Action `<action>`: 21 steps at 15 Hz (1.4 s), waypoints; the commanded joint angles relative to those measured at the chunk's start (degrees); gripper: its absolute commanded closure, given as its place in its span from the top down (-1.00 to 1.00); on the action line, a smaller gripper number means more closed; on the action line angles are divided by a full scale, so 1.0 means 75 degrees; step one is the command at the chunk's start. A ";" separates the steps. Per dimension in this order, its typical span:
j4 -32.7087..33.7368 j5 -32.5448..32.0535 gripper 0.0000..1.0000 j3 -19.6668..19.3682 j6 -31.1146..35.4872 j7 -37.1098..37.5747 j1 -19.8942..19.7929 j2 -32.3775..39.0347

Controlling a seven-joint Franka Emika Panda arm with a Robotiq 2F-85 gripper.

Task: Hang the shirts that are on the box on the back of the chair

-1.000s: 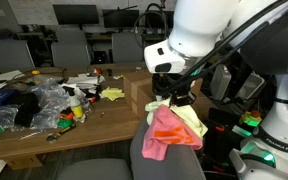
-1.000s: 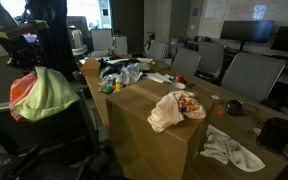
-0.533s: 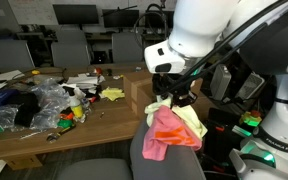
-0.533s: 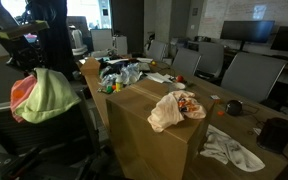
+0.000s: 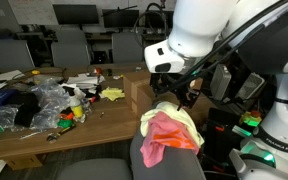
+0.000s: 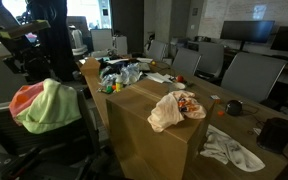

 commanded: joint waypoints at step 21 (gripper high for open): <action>0.3573 -0.3002 1.00 -0.2248 -0.0373 0.4112 -0.3483 0.1083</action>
